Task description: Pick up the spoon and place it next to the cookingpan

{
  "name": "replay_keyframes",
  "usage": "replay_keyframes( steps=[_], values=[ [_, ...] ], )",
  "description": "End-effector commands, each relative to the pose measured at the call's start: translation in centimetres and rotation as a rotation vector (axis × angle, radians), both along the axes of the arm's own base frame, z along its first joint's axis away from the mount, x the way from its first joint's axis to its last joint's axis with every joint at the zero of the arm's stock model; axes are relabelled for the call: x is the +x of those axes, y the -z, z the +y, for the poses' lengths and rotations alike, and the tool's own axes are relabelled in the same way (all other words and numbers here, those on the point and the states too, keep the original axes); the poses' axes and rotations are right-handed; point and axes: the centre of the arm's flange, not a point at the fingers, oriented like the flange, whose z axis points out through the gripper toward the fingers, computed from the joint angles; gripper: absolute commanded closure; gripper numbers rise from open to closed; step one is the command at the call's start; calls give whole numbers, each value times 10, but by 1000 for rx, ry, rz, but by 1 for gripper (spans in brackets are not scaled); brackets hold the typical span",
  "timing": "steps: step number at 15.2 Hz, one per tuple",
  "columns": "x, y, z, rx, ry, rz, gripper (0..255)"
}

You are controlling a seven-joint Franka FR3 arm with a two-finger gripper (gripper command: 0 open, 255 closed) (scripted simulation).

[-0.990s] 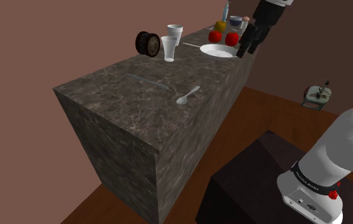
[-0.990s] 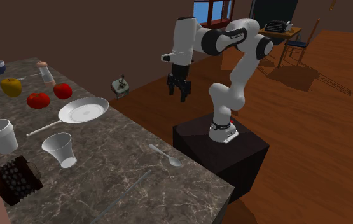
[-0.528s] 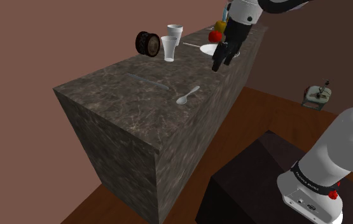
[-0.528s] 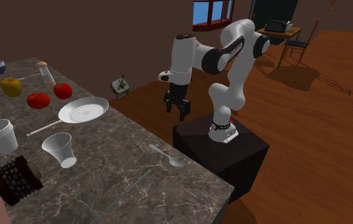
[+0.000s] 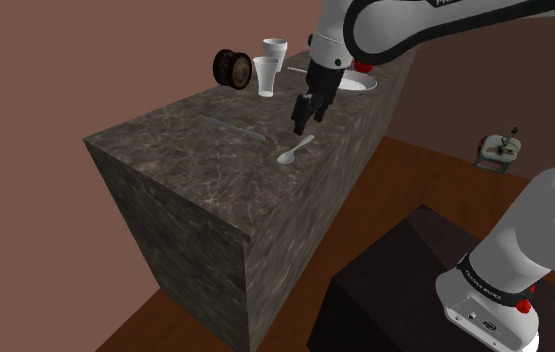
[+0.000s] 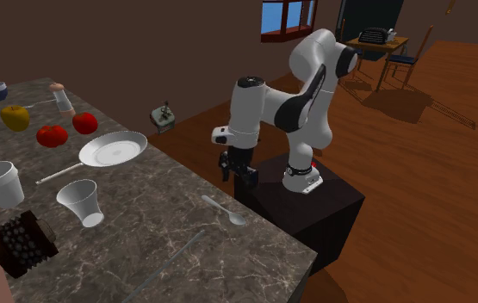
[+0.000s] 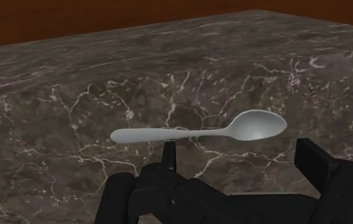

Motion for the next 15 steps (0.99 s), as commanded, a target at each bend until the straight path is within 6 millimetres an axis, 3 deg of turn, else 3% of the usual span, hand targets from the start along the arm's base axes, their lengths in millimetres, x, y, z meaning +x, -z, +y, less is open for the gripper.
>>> replay_keyframes(
  steps=[1, 5, 12, 15],
  values=[
    [10, 16, 22, -10, -19, 0, 0],
    [30, 47, 62, -31, -54, 3, 0],
    [36, 83, 62, -31, -54, 3, 0],
    [36, 86, 62, -31, -55, 3, 0]
  ],
)
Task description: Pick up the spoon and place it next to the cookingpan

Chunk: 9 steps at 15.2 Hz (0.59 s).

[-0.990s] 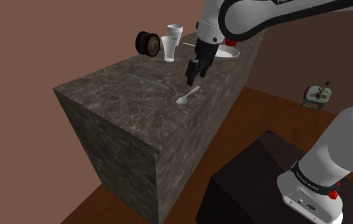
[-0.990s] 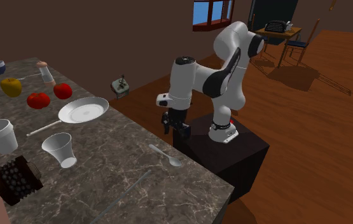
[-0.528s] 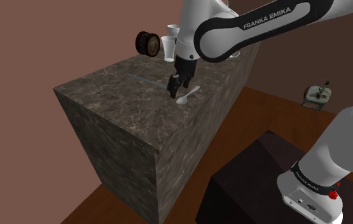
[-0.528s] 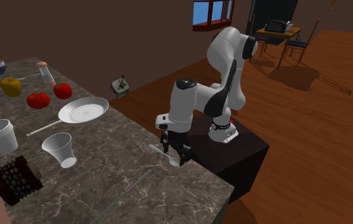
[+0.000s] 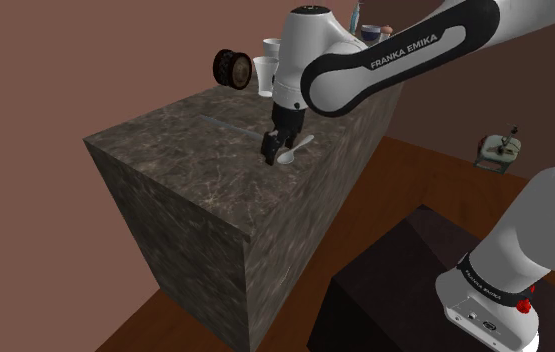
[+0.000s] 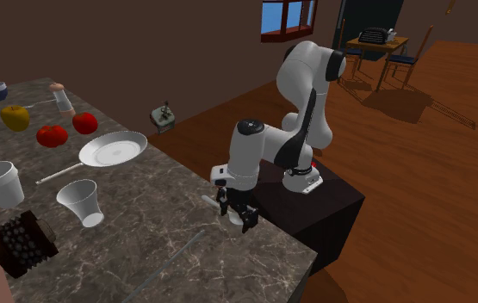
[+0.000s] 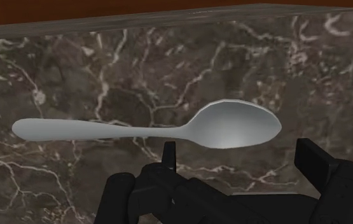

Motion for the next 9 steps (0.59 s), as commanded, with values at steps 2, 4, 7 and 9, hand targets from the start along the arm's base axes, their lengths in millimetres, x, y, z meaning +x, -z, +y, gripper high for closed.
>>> replay_keyframes(
  steps=[2, 4, 7, 9],
  values=[
    [0, 1, 0, 0, 0, 0, 0],
    [0, 1, 0, 0, 0, 0, 0],
    [0, 1, 0, 0, 0, 0, 255],
    [0, 1, 0, 0, 0, 0, 255]
  ],
)
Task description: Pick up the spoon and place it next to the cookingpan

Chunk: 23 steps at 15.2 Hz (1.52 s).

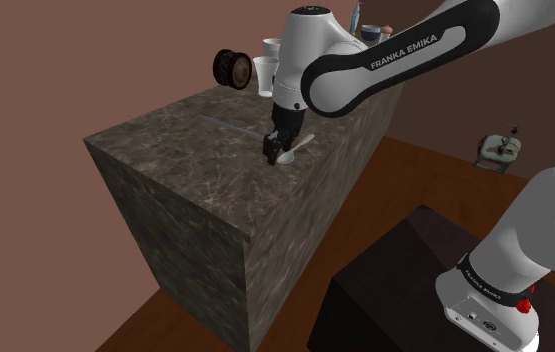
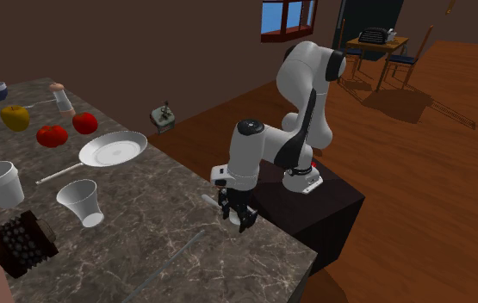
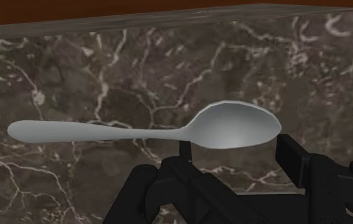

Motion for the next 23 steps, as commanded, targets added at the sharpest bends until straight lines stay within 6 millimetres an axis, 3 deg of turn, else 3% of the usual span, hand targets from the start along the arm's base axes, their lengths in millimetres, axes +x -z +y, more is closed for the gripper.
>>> replay_keyframes(
  steps=[1, 7, 23],
  values=[
    [0, 0, 0, 0, 0, 0, 255],
    [0, 0, 0, 0, 0, 0, 255],
    [0, -84, 0, 0, 0, 0, 255]
  ],
)
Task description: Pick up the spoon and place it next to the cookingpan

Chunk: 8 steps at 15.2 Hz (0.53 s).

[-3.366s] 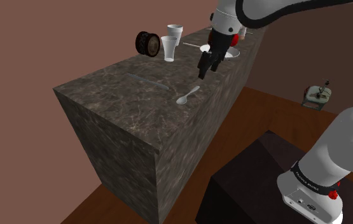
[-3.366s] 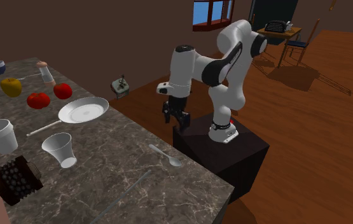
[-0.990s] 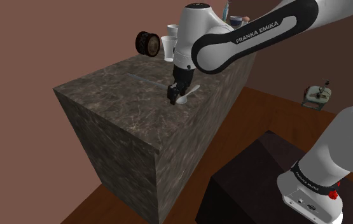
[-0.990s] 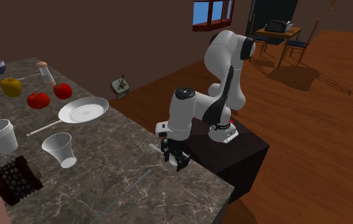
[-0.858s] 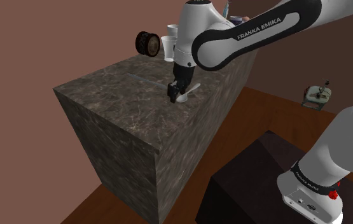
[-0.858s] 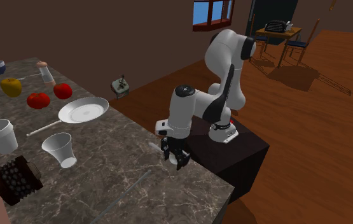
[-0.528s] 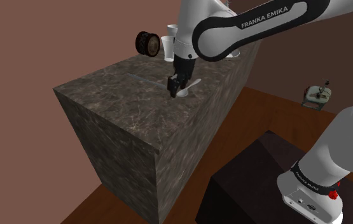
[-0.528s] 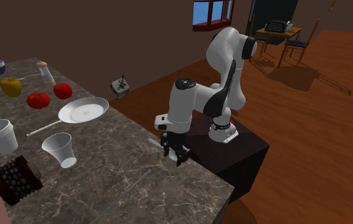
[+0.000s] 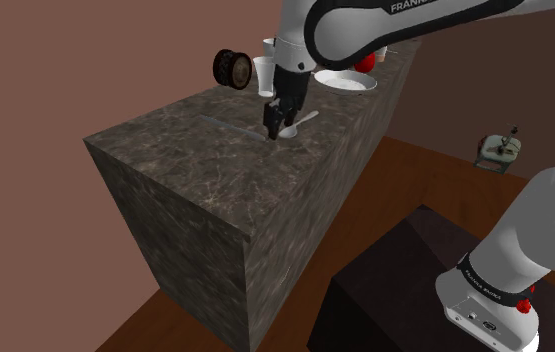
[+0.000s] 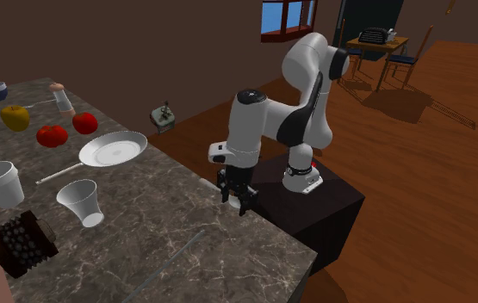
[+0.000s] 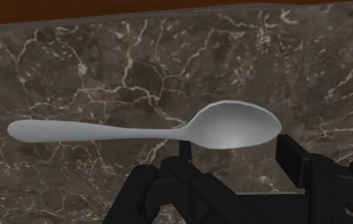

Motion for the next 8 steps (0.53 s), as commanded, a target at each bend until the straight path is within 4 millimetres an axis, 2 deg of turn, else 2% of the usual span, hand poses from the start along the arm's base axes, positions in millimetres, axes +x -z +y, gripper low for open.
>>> replay_keyframes(
  steps=[1, 5, 8],
  values=[
    [0, -11, 0, 0, 0, 1, 255],
    [0, -31, 0, 0, 0, 1, 255],
    [15, -31, -36, 0, 0, 1, 255]
  ],
)
